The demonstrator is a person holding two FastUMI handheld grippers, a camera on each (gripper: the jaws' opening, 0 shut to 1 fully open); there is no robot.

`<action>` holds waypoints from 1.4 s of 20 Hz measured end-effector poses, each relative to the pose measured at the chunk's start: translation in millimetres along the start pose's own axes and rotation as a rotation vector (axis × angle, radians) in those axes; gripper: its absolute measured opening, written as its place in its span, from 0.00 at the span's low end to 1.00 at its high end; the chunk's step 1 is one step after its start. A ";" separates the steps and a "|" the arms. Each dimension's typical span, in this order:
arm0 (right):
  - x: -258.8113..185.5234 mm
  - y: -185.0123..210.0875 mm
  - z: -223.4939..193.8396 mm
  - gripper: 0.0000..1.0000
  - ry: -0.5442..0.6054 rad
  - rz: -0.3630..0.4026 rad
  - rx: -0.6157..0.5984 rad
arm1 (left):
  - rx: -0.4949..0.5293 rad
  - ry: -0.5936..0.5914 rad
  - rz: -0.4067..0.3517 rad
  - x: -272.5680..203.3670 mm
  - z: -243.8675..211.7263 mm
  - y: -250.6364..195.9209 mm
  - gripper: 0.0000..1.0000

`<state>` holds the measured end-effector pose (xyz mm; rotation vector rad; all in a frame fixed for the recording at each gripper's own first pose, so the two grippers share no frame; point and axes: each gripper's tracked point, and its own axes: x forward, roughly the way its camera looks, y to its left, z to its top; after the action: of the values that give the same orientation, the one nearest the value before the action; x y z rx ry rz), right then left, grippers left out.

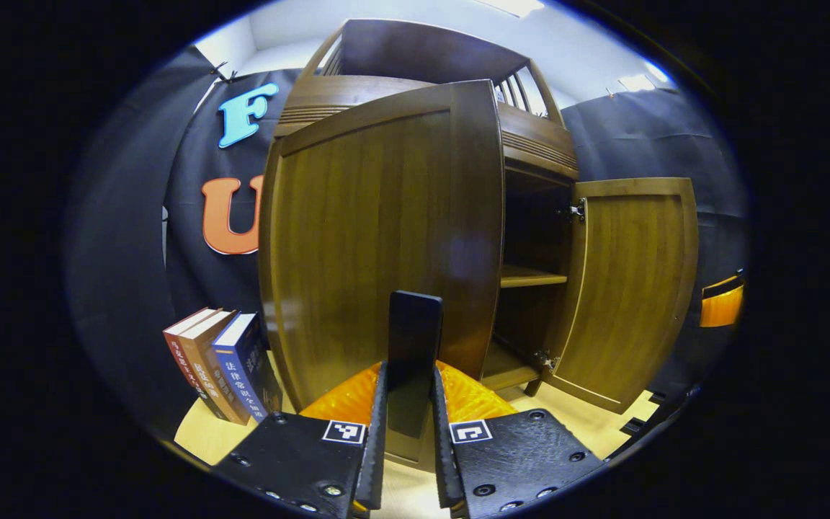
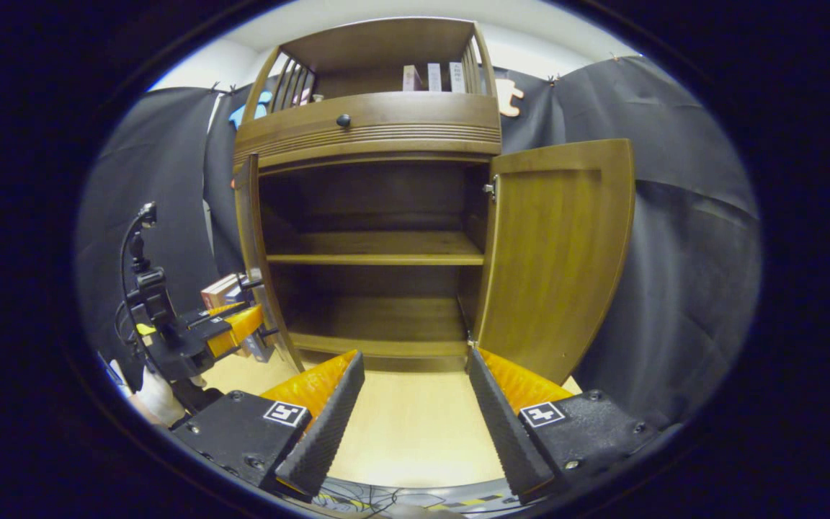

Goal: Open the right door of the double-door shoe cabinet with the right hand, and open the left door with the left hand.

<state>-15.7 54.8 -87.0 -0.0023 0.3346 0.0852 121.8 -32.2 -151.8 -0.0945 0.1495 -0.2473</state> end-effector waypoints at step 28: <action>8.9 39.1 -21.2 0.93 0.052 0.150 -0.037 | 0.014 -0.003 0.281 -77.4 -7.0 115.6 0.02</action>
<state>-17.6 94.2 -109.5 -0.0157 0.3848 0.2401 73.9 98.3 -161.1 -0.0585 0.1566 0.0322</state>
